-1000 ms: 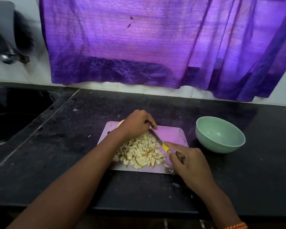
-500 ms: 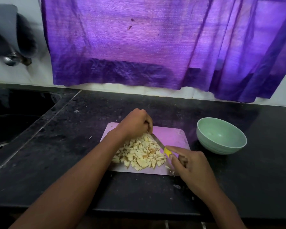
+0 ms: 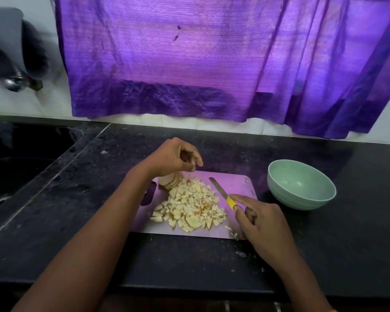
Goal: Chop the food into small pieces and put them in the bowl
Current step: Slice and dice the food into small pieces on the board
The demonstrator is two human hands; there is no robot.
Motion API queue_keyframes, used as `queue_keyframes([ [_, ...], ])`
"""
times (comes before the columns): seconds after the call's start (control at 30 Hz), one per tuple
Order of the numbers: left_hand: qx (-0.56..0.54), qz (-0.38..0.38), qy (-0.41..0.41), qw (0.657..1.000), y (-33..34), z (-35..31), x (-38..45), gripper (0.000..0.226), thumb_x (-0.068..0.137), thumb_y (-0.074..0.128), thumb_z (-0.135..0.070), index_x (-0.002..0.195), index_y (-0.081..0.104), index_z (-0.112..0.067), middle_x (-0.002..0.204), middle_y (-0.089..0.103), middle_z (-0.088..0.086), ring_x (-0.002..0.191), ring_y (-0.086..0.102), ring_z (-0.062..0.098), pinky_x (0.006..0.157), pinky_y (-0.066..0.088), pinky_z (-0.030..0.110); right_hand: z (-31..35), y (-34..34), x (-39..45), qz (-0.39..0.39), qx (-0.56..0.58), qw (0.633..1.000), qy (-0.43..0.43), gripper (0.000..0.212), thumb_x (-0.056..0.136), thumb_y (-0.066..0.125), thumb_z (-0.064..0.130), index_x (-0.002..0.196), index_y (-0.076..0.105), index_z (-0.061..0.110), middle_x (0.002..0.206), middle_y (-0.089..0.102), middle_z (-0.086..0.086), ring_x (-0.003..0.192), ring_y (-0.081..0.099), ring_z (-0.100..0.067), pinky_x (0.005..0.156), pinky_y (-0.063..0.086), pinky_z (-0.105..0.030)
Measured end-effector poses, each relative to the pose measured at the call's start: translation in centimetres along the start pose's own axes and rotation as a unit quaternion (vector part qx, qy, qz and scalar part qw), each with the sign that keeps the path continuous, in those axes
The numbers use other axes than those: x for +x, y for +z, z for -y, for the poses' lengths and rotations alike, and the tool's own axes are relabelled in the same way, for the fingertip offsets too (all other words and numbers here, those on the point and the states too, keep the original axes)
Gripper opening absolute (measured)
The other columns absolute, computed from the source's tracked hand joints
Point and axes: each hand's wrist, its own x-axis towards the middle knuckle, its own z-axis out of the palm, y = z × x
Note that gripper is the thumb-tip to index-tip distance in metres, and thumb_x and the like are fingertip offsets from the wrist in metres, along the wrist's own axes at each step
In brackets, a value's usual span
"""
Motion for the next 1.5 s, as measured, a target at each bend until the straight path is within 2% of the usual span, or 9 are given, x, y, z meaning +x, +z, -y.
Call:
queue_keyframes([
  [0.1, 0.022, -0.027, -0.047, 0.998, -1.2, 0.9, -0.1, 0.021, 0.093, 0.075, -0.004, 0.097, 0.085, -0.023, 0.087, 0.081, -0.004, 0.084, 0.077, 0.019, 0.082, 0.062, 0.035, 0.0, 0.0, 0.1, -0.006, 0.005, 1.0, 0.003, 0.029, 0.098, 0.065, 0.029, 0.125, 0.074, 0.033, 0.054, 0.05, 0.007, 0.05, 0.046, -0.012, 0.052, 0.041, -0.029],
  [0.23, 0.25, -0.117, -0.132, 0.952, -2.7, 2.0, -0.9, 0.01, 0.095, 0.073, -0.031, 0.096, 0.083, -0.032, 0.09, 0.078, -0.012, 0.081, 0.071, 0.011, 0.074, 0.057, 0.035, 0.2, 0.1, 0.2, -0.003, -0.004, 1.0, 0.001, 0.029, 0.098, 0.066, 0.029, 0.124, 0.074, 0.033, 0.054, 0.05, 0.01, 0.049, 0.045, -0.011, 0.051, 0.038, -0.028],
  [0.4, 0.213, 0.022, -0.18, 0.96, -2.3, 1.7, -1.3, 0.011, 0.097, 0.07, -0.045, 0.105, 0.078, -0.042, 0.091, 0.077, -0.013, 0.069, 0.075, 0.012, 0.074, 0.061, 0.038, 0.2, 0.1, 0.2, 0.001, 0.0, 1.0, 0.002, 0.028, 0.098, 0.064, 0.029, 0.124, 0.074, 0.035, 0.053, 0.045, 0.01, 0.047, 0.042, -0.012, 0.051, 0.036, -0.029],
  [0.67, 0.206, 0.039, -0.211, 0.955, -1.7, 1.0, -0.9, 0.025, 0.094, 0.07, -0.041, 0.118, 0.078, -0.035, 0.093, 0.076, -0.007, 0.056, 0.074, 0.014, 0.074, 0.067, 0.042, 0.2, 0.1, 0.1, 0.007, -0.006, 1.0, 0.008, 0.03, 0.098, 0.063, 0.033, 0.126, 0.072, 0.036, 0.055, 0.051, 0.011, 0.05, 0.048, -0.012, 0.053, 0.043, -0.031],
  [0.83, 0.236, 0.002, -0.202, 0.951, -1.6, 0.2, -1.1, 0.02, 0.097, 0.062, -0.036, 0.108, 0.078, -0.034, 0.082, 0.075, -0.005, 0.057, 0.073, 0.014, 0.07, 0.063, 0.037, 0.4, 0.0, 0.1, 0.005, -0.006, 1.0, 0.008, 0.029, 0.099, 0.063, 0.031, 0.126, 0.073, 0.034, 0.056, 0.052, 0.016, 0.049, 0.047, -0.011, 0.051, 0.038, -0.028],
  [0.97, 0.349, -0.078, -0.19, 0.914, -2.4, 0.2, -1.5, 0.019, 0.091, 0.061, -0.03, 0.099, 0.078, -0.036, 0.096, 0.076, -0.005, 0.082, 0.069, 0.021, 0.074, 0.048, 0.034, 0.5, 0.0, 0.0, 0.007, -0.001, 1.0, 0.014, 0.029, 0.099, 0.063, 0.031, 0.126, 0.073, 0.034, 0.056, 0.053, 0.017, 0.049, 0.048, -0.009, 0.051, 0.039, -0.027],
  [1.2, 0.252, -0.198, -0.134, 0.938, -2.7, -0.9, -1.4, 0.021, 0.088, 0.06, -0.024, 0.093, 0.077, -0.035, 0.092, 0.073, -0.007, 0.083, 0.067, 0.021, 0.069, 0.044, 0.032, 0.1, 0.1, 0.2, -0.034, -0.005, 0.999, 0.038, 0.027, 0.097, 0.064, 0.03, 0.122, 0.075, 0.035, 0.053, 0.048, 0.01, 0.05, 0.045, -0.012, 0.052, 0.038, -0.029],
  [1.3, 0.166, -0.191, -0.07, 0.965, -0.6, -2.4, -0.8, 0.023, 0.094, 0.06, -0.02, 0.098, 0.076, -0.036, 0.091, 0.073, -0.013, 0.075, 0.062, 0.004, 0.064, 0.039, 0.026, -0.2, 0.0, 0.3, -0.067, -0.023, 0.996, 0.061, 0.028, 0.096, 0.065, 0.029, 0.123, 0.074, 0.035, 0.049, 0.041, 0.012, 0.051, 0.041, -0.006, 0.054, 0.041, -0.031],
  [1.5, 0.137, -0.11, 0.007, 0.984, 5.3, -3.7, 0.3, 0.028, 0.102, 0.055, -0.019, 0.122, 0.068, -0.035, 0.092, 0.073, -0.008, 0.069, 0.065, 0.012, 0.058, 0.044, 0.029, 0.1, -0.1, 0.3, -0.089, -0.06, 0.991, 0.082, 0.027, 0.097, 0.062, 0.031, 0.122, 0.073, 0.035, 0.068, 0.067, 0.005, 0.067, 0.062, -0.021, 0.064, 0.055, -0.041],
])
